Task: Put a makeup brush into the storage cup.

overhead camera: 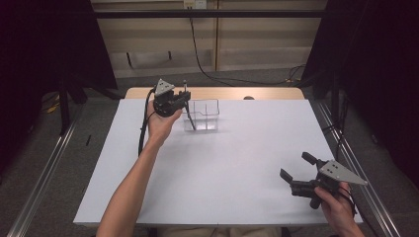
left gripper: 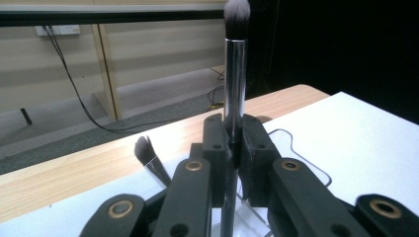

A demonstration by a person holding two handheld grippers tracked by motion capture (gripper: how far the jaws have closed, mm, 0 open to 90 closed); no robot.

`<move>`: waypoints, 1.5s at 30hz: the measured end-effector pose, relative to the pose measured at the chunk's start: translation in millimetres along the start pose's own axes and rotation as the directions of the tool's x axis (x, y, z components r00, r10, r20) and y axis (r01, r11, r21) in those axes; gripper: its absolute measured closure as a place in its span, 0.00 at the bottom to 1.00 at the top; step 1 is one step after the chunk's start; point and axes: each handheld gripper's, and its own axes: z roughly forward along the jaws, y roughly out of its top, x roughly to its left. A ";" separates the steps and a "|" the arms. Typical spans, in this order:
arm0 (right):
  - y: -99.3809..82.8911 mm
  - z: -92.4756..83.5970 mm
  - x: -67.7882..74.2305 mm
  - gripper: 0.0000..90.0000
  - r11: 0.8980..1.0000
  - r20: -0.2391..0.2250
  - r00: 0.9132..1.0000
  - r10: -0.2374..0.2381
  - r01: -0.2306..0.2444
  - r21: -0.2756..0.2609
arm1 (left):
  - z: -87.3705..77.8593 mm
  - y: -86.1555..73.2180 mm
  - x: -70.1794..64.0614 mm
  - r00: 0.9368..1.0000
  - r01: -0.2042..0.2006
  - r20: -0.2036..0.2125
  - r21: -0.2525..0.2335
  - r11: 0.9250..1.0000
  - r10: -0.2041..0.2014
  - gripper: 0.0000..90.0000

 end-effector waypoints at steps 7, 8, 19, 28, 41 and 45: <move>0.1 0.0 0.0 0.00 1.000 -0.001 1.000 0.001 -0.001 0.001 | 3.9 -4.0 1.0 1.000 0.012 -0.002 0.016 1.000 -0.012 0.92; 0.2 -0.1 0.2 0.00 1.000 -0.001 1.000 -0.001 0.001 -0.001 | 4.3 -4.4 0.8 1.000 0.012 0.001 0.015 1.000 -0.012 0.92; 0.2 0.0 -0.1 0.00 1.000 -0.004 1.000 0.003 -0.003 -0.001 | 5.7 -7.7 1.2 0.999 0.027 -0.027 0.012 1.000 -0.026 0.60; 0.4 0.0 -0.4 0.00 1.000 -0.002 1.000 0.002 -0.002 -0.003 | 2.1 -5.0 1.9 0.997 0.011 -0.080 -0.015 1.000 -0.012 0.25; -0.8 -0.5 -2.6 0.00 1.000 0.006 1.000 0.007 -0.007 -0.005 | -7.9 1.3 4.6 0.998 0.029 -0.049 -0.044 0.999 -0.031 0.06; -2.0 0.0 -5.0 0.00 1.000 0.013 1.000 0.005 -0.005 -0.003 | -14.8 5.6 4.8 1.000 0.018 -0.019 -0.067 0.998 -0.020 0.03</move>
